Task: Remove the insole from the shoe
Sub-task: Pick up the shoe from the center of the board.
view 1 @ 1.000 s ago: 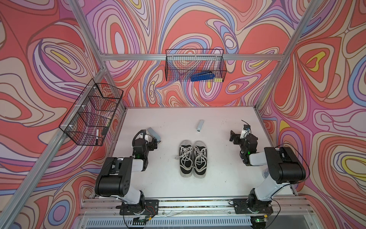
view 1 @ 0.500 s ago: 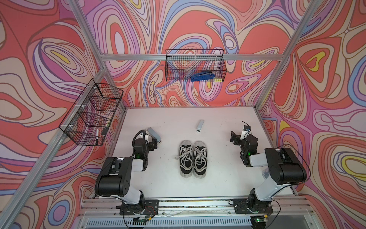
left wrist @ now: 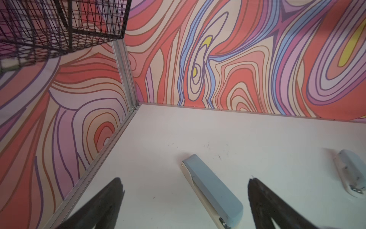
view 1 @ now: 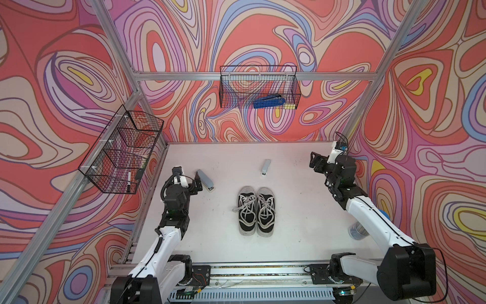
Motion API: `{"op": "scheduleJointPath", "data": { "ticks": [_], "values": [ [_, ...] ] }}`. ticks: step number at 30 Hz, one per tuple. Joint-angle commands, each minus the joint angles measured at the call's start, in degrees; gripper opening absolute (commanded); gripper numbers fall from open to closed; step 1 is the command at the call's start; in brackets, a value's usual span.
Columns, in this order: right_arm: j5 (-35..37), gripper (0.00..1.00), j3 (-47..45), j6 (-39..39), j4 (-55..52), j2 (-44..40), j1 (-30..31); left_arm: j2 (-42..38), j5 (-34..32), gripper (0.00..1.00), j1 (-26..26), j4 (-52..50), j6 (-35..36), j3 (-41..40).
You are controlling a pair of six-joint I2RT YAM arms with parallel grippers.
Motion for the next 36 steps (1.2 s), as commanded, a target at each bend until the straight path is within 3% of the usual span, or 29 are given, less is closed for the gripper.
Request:
{"op": "scheduleJointPath", "data": {
  "ticks": [1,4,7,12,17,21,27,31,36],
  "values": [
    [-7.8,0.80,1.1,9.1,-28.3,-1.7,1.4,-5.3,3.7,1.00,-0.3,-21.7,-6.5,6.0],
    [-12.0,0.76,0.2,12.2,-35.1,-5.1,5.8,-10.0,9.6,1.00,-0.3,-34.3,-11.2,9.7],
    [-11.2,0.70,-0.7,15.7,-39.5,-7.8,12.2,-14.1,17.1,0.96,-0.3,-44.3,-15.9,11.1],
    [-8.8,0.65,-1.9,20.6,-41.4,-6.0,22.4,-20.0,23.2,0.86,-0.9,-60.8,-24.2,11.7],
    [-5.1,0.64,-0.5,24.9,-39.9,0.0,32.0,-23.4,18.4,0.82,-10.8,-66.9,-33.6,12.5],
    [-1.7,0.63,1.6,27.6,-38.4,6.6,38.9,-20.5,19.9,0.81,-16.3,-70.9,-39.8,11.9],
    [2.2,0.60,3.7,30.9,-37.3,15.7,44.0,-14.2,11.5,0.83,-30.9,-72.7,-43.7,13.2],
    [5.2,0.47,4.6,31.4,-37.6,17.4,44.1,-8.4,6.9,0.83,-36.8,-73.0,-44.9,15.7],
    [8.4,0.29,7.2,29.8,-39.2,20.1,44.1,-3.3,6.2,0.82,-39.9,-69.6,-45.6,17.3]
  ]
}}
